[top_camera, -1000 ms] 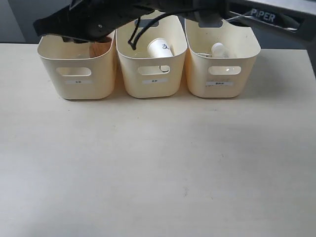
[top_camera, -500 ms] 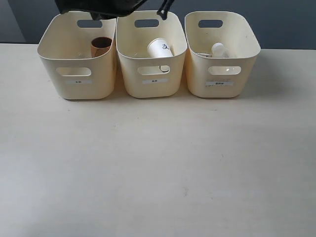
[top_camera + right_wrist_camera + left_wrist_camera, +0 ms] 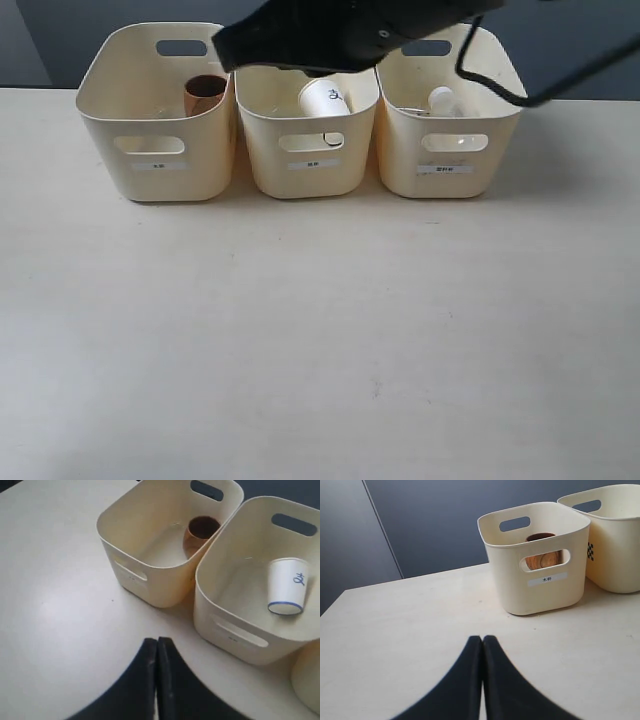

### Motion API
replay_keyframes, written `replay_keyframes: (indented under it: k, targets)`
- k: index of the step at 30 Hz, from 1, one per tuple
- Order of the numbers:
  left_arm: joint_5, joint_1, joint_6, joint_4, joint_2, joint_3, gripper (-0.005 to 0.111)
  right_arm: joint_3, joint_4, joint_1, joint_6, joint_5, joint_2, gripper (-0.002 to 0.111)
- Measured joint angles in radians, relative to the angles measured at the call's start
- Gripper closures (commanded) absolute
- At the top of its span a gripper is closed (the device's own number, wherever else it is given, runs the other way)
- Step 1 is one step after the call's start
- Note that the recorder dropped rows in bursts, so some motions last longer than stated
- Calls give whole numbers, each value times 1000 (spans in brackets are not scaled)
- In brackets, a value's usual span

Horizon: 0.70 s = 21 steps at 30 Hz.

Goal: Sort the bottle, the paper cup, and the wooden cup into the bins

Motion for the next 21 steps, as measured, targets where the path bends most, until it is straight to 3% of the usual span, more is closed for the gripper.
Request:
replay_keyframes:
  k: [9, 21]
  targets:
    - [0, 0, 0, 0, 0, 0, 107, 270, -220, 0, 221, -10, -261, 109]
    - [0, 0, 0, 0, 0, 0, 107, 578, -316, 0, 326, -10, -644, 109]
